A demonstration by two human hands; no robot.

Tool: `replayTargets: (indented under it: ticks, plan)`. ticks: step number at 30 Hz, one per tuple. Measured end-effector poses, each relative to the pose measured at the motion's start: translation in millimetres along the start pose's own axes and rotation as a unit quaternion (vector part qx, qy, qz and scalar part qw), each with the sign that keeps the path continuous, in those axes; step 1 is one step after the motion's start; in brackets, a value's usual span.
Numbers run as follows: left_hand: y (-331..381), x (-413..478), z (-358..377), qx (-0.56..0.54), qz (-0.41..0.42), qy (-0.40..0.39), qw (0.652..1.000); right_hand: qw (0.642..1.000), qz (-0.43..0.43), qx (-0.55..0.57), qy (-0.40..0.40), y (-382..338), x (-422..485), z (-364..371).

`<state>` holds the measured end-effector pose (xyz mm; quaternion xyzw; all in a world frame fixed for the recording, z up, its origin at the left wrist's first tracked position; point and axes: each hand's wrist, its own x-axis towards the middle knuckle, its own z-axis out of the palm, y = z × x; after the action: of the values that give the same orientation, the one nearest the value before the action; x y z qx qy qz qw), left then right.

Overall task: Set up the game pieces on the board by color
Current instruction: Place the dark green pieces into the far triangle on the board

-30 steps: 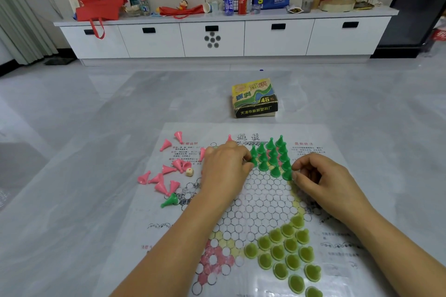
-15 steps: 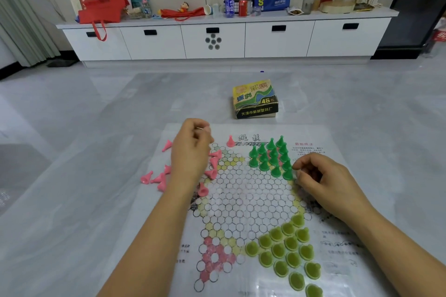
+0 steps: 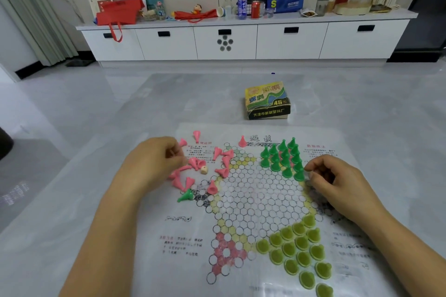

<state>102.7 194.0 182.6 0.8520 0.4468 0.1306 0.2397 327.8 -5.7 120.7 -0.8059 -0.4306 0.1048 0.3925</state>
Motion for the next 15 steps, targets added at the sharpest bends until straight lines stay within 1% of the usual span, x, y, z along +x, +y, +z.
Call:
replayTargets:
  ticks: [2,4,6,8,10,11,13,15]
  plan:
    - [-5,-16,2,0.035,-0.030,-0.008,0.999,1.000,0.000,-0.003,-0.001,-1,0,0]
    - [-5,-27,13,0.041,-0.045,-0.036,0.998,1.000,0.000,-0.003,-0.002,-2,0,0]
    - [-3,-31,26,0.065,-0.041,-0.052,0.996,1.000,0.002,0.000,-0.002,-2,-1,0]
    - [-3,-32,33,0.093,-0.024,-0.047,0.994,1.000,0.002,0.002,0.000,-2,-1,0]
    - [-4,-31,34,0.096,-0.003,-0.034,0.995,1.000,0.002,0.000,0.001,-1,-1,0]
    - [-3,-30,33,0.081,0.007,-0.018,0.997,1.000,0.003,-0.002,0.000,0,-1,0]
    - [3,-26,31,0.014,0.034,0.021,0.999,1.000,0.003,-0.003,0.000,1,0,0]
    - [17,-16,32,-0.062,0.070,0.031,0.995,1.000,0.004,-0.002,-0.001,2,0,0]
